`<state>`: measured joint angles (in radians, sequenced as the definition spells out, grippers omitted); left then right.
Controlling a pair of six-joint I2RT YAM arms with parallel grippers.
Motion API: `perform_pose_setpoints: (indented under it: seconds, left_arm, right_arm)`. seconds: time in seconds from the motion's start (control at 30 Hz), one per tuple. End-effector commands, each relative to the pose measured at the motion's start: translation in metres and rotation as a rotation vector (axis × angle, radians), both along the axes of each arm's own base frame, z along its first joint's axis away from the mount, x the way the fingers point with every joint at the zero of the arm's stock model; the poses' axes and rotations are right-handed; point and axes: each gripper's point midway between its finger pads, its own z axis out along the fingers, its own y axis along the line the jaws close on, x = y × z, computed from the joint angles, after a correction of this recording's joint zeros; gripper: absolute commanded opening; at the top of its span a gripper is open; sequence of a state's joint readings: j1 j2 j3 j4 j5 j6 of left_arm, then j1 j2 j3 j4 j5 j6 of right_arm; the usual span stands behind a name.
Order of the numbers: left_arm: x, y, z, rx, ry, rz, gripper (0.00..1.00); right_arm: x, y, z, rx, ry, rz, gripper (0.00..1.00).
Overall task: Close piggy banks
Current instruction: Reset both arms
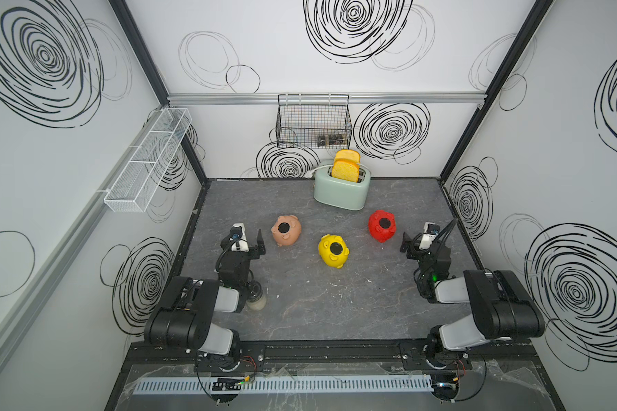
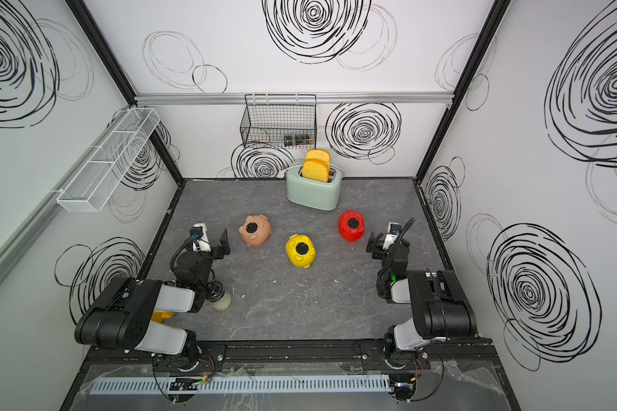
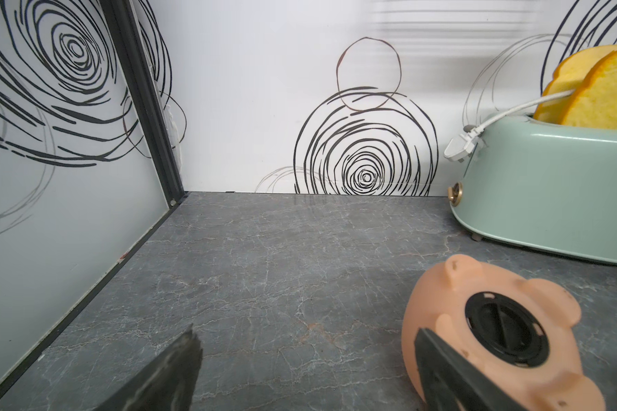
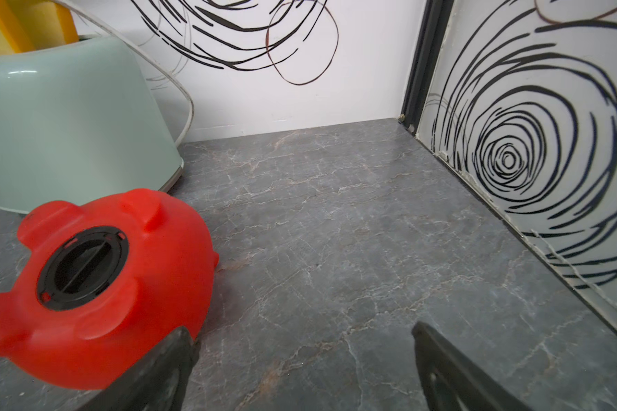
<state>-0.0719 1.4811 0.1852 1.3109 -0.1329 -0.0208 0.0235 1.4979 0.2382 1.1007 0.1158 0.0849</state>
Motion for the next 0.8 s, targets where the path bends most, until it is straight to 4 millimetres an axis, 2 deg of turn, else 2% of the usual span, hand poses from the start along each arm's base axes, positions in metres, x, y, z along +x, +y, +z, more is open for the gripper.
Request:
perform_pose_setpoints:
  seconds: [0.0,0.43,0.6,0.77]
  left_arm:
    - [0.000,0.001,0.013,0.015,-0.059,0.009,0.96]
    - [-0.002,0.001,0.014,0.026,-0.065,0.030,0.96]
    - [0.007,0.001,0.008,0.000,-0.029,-0.020,0.96]
    - [-0.007,-0.001,0.016,0.038,-0.085,0.037,0.96]
  right_arm:
    - [0.004,-0.003,0.015,-0.016,-0.040,-0.018,0.98]
    - [0.005,-0.003,0.014,-0.016,-0.039,-0.013,0.98]
    - [0.005,-0.003,0.014,-0.013,-0.039,-0.011,0.98]
    - [0.005,-0.003,0.015,-0.012,-0.039,-0.009,0.98]
